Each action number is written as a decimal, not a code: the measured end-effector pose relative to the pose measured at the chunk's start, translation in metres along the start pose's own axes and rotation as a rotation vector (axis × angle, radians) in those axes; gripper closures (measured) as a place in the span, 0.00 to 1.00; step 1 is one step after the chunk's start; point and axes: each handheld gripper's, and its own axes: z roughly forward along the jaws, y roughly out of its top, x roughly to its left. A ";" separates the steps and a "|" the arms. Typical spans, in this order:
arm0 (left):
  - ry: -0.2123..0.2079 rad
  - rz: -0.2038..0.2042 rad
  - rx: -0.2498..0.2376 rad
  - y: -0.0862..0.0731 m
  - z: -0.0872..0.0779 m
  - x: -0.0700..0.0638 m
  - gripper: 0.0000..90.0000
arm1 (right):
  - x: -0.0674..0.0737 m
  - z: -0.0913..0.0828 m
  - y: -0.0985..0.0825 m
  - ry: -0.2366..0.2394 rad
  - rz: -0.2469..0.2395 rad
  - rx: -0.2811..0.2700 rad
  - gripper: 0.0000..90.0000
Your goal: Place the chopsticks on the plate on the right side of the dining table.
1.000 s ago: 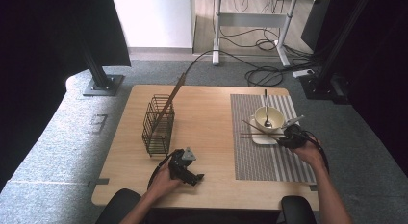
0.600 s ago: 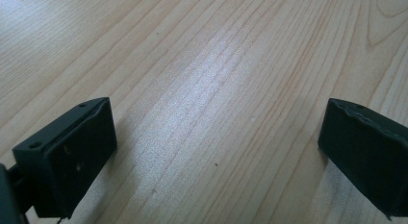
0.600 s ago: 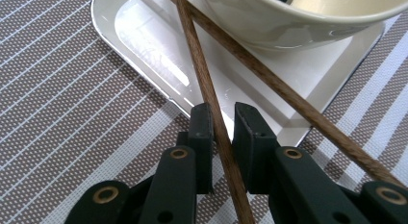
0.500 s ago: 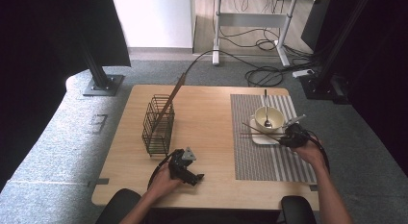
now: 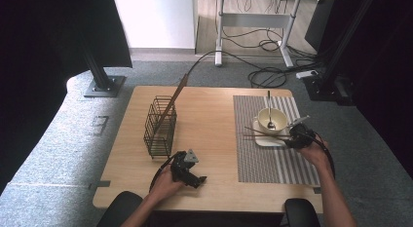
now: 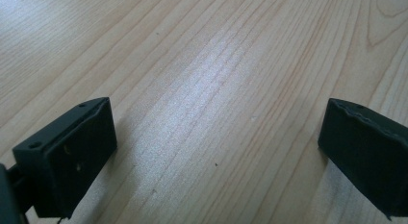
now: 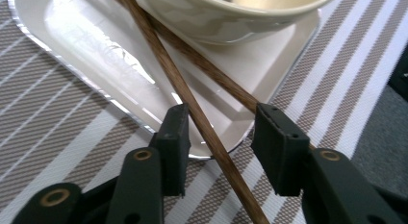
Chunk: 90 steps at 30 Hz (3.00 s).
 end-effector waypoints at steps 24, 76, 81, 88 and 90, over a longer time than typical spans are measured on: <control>0.000 0.000 0.000 0.000 0.000 0.000 0.00 | -0.007 -0.006 0.000 -0.035 0.073 -0.041 0.44; -0.001 0.003 0.001 0.000 0.000 0.000 0.00 | 0.092 0.040 0.016 0.180 0.102 -0.253 0.04; -0.001 0.003 0.002 0.000 0.000 0.000 0.00 | 0.089 0.041 0.016 0.173 0.102 -0.259 0.05; -0.002 0.003 0.002 0.000 0.000 0.000 0.00 | 0.087 0.039 0.015 0.170 0.099 -0.262 0.06; -0.002 0.003 0.002 0.000 0.000 0.000 0.00 | 0.086 0.034 0.012 0.162 0.104 -0.270 0.06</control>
